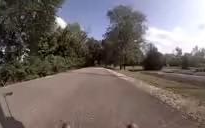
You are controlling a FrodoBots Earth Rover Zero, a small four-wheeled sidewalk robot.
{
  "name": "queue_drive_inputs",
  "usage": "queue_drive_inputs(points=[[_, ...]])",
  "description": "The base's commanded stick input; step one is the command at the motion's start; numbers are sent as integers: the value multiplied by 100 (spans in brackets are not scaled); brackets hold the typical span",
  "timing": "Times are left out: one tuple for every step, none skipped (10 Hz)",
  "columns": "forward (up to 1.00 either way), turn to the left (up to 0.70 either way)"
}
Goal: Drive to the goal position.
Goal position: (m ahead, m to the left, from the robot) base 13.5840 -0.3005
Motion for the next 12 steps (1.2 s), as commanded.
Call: queue_drive_inputs(points=[[70, 0], [70, 0], [70, 0], [70, 0], [70, 0], [70, 0], [70, 0], [70, 0], [70, 0], [70, 0], [70, 0], [70, 0]])
